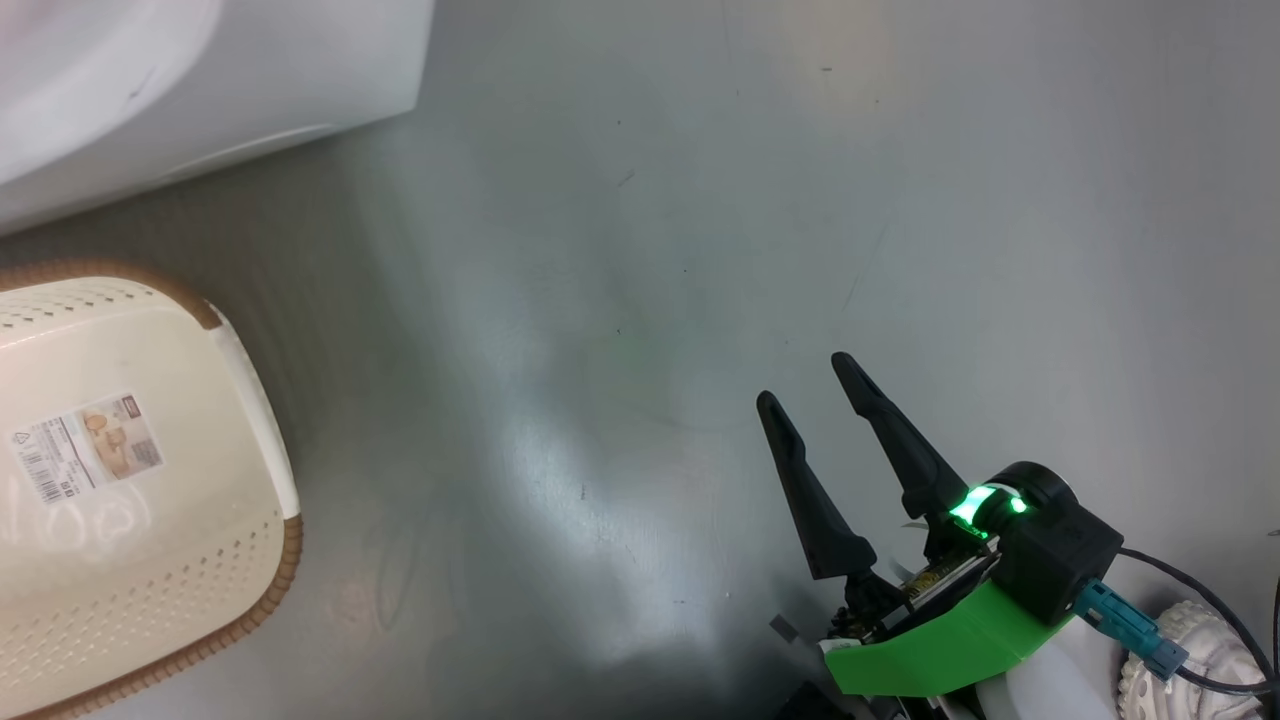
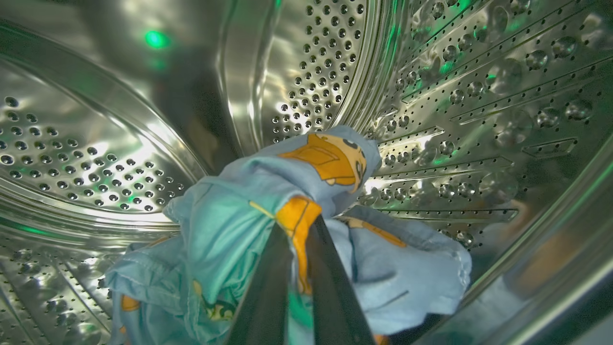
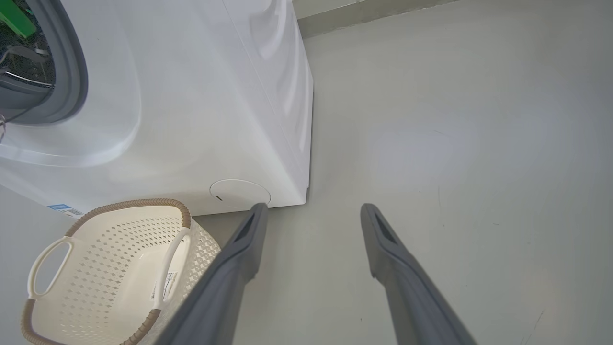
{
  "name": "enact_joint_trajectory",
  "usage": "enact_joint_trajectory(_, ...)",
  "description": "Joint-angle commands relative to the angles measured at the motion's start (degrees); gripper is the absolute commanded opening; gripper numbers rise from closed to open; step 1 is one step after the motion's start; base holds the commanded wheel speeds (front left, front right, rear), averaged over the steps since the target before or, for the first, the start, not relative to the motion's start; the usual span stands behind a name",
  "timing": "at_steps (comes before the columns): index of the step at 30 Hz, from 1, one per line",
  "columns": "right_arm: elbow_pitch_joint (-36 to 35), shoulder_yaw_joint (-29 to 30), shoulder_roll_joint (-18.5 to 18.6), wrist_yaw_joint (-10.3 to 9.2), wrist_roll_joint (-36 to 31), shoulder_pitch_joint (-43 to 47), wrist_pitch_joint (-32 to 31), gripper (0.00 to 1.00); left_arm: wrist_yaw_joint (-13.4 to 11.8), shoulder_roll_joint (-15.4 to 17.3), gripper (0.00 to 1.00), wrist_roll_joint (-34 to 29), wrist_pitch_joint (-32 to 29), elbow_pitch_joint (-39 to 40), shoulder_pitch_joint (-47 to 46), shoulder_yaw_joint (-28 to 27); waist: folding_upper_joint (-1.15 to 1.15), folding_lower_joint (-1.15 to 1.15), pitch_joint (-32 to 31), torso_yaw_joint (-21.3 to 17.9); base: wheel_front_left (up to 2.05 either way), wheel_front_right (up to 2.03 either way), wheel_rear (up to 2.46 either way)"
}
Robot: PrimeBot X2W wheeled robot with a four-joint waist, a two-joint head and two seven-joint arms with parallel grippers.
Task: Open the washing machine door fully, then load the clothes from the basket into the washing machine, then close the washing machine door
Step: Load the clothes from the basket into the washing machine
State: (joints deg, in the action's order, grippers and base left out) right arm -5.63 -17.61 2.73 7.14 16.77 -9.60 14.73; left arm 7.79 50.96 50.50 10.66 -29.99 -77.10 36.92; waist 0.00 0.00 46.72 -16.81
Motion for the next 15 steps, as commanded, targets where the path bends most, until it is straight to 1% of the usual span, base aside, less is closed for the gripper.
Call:
enact_joint_trajectory(1, -0.9, -1.0, 0.1, 0.35, 0.0, 1.0, 0.3, 1.0, -0.3, 3.4, 0.57, 1.0, 0.0, 0.3, -1.0, -1.3, 0.0, 0.0, -0.2, 0.1, 0.0, 0.0, 0.0)
enact_joint_trajectory(2, -0.8, -1.0, 0.1, 0.35, 0.0, 1.0, 0.3, 1.0, -0.3, 3.4, 1.0, 1.4, -0.1, -0.2, -1.2, -0.9, 0.0, 0.0, -0.3, 0.2, 0.0, 0.0, 0.0)
enact_joint_trajectory(7, -0.6, -0.7, 0.1, 0.35, 0.0, 0.7, 0.3, 1.0, -0.3, 2.7, 1.0, 2.9, 0.2, -2.4, -1.5, 0.9, 0.0, 0.0, -0.7, 0.5, 0.0, 0.0, 0.0)
enact_joint_trajectory(15, 0.3, 0.5, 0.1, 0.35, -0.6, -0.1, 0.3, 1.0, -0.3, -0.2, 1.0, 4.0, 2.2, -5.7, -0.3, 3.1, 0.0, 0.0, -2.9, 2.2, 0.0, 0.0, 0.0)
